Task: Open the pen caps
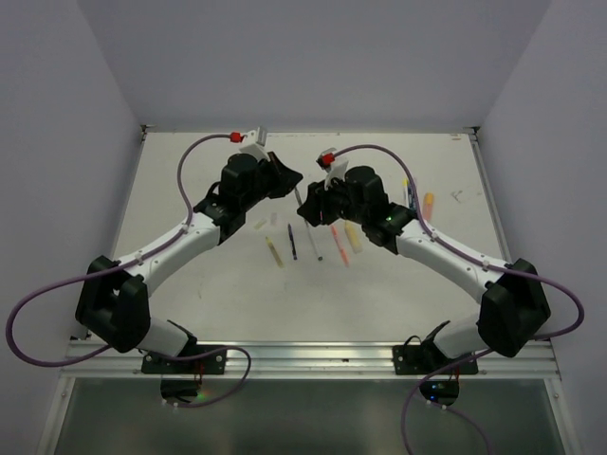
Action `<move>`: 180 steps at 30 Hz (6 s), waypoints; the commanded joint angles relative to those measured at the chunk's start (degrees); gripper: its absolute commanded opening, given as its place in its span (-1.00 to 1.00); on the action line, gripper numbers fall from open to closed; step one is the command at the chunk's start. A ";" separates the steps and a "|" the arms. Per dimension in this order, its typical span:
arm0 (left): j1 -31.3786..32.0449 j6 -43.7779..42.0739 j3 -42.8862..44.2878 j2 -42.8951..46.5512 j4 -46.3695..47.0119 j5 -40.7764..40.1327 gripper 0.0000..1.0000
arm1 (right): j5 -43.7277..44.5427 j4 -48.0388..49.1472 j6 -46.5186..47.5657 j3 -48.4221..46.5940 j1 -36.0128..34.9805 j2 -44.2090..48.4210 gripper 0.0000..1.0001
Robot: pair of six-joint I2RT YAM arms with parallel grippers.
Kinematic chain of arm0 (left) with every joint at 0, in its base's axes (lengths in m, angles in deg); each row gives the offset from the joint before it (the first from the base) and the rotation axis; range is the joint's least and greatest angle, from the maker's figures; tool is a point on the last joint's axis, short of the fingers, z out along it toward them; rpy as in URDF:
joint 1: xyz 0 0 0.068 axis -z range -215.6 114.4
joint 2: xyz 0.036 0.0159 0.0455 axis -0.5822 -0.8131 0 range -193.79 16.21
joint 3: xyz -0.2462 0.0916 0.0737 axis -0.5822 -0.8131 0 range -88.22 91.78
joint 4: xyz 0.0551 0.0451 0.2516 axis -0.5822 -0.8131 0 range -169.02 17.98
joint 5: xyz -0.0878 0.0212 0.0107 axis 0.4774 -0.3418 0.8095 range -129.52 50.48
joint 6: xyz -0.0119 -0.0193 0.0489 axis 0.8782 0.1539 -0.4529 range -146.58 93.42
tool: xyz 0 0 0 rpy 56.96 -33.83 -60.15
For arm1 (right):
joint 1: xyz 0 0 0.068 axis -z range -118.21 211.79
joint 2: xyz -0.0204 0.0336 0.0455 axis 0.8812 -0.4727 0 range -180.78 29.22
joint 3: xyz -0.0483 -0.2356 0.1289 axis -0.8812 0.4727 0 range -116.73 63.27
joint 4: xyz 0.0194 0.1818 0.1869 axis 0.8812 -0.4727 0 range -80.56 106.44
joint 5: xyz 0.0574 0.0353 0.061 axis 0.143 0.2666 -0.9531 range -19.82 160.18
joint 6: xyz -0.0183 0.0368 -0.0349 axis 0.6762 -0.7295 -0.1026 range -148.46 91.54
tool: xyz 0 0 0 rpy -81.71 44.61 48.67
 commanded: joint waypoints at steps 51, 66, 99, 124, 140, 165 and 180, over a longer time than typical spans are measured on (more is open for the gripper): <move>-2.15 1.86 -1.21 2.89 41.14 -24.32 -1.00 | -3.54 0.12 1.05 26.40 -0.28 4.87 -1.00; -6.63 -2.61 2.31 4.55 14.45 -9.75 -1.00 | -1.34 -6.91 -3.25 14.91 -0.28 2.16 -1.00; -18.06 -9.65 -4.37 -13.55 -25.92 -3.05 -0.83 | 9.12 -17.99 -19.24 -25.45 -17.07 -40.21 -1.00; -18.15 -7.46 -5.95 -13.64 -26.62 -4.28 -0.04 | 10.44 -17.90 -22.59 -27.03 -17.07 -43.99 -0.57; -19.38 -6.04 -6.30 -2.31 -26.44 -6.74 0.45 | 11.93 -18.43 -21.53 -28.09 -16.98 -40.84 -0.43; -19.38 -17.82 -5.60 15.45 -26.89 -4.81 1.00 | 27.06 -29.59 -6.06 -24.48 22.82 -26.58 0.28; -19.29 -18.88 -6.74 16.60 -25.92 -3.05 1.00 | 23.89 -30.21 -6.33 -31.51 33.64 -38.63 -0.08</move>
